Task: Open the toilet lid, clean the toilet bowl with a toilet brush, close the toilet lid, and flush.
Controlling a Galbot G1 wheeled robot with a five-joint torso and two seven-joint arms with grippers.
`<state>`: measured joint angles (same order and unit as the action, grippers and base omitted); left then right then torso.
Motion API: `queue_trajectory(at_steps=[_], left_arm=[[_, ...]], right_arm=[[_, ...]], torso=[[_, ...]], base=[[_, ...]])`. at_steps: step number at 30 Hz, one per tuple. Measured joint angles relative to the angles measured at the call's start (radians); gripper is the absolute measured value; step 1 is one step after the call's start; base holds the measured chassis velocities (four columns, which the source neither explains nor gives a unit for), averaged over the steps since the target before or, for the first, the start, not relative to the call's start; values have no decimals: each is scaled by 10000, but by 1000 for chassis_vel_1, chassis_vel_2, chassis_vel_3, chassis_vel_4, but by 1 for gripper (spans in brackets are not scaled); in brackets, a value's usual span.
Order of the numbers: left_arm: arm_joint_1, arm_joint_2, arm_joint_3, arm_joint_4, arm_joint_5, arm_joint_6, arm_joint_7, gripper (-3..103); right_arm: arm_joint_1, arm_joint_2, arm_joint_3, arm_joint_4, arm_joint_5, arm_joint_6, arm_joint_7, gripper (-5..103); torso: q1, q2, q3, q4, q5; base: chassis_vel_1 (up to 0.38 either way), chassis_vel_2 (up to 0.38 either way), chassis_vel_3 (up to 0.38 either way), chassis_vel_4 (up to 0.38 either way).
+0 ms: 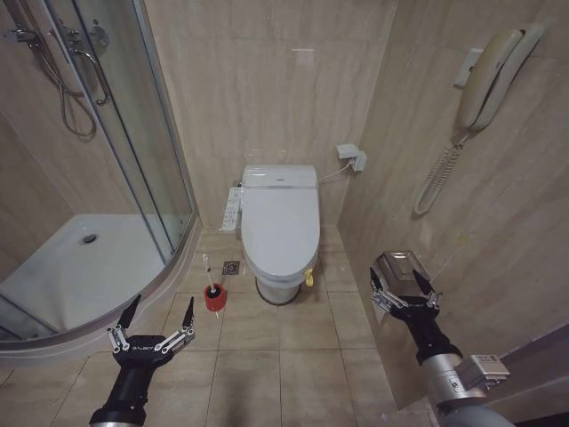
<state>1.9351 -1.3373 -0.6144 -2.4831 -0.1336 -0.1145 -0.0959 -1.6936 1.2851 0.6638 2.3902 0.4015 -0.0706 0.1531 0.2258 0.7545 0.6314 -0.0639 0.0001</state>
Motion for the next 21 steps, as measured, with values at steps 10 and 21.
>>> queue_trajectory(at_steps=[10, 21], left_arm=[[0, 0, 0, 0, 0, 0, 0, 100], [0, 0, 0, 0, 0, 0, 0, 100]], right_arm=[[52, 0, -37, -32, 116, 41, -21, 100], [90, 19, -150, -77, 153, 111, -27, 100]], torso=[[5, -1, 2, -1, 0], [3, -1, 1, 0, 0]], base=[[-116, 118, 117, -118], [-101, 111, 108, -107]])
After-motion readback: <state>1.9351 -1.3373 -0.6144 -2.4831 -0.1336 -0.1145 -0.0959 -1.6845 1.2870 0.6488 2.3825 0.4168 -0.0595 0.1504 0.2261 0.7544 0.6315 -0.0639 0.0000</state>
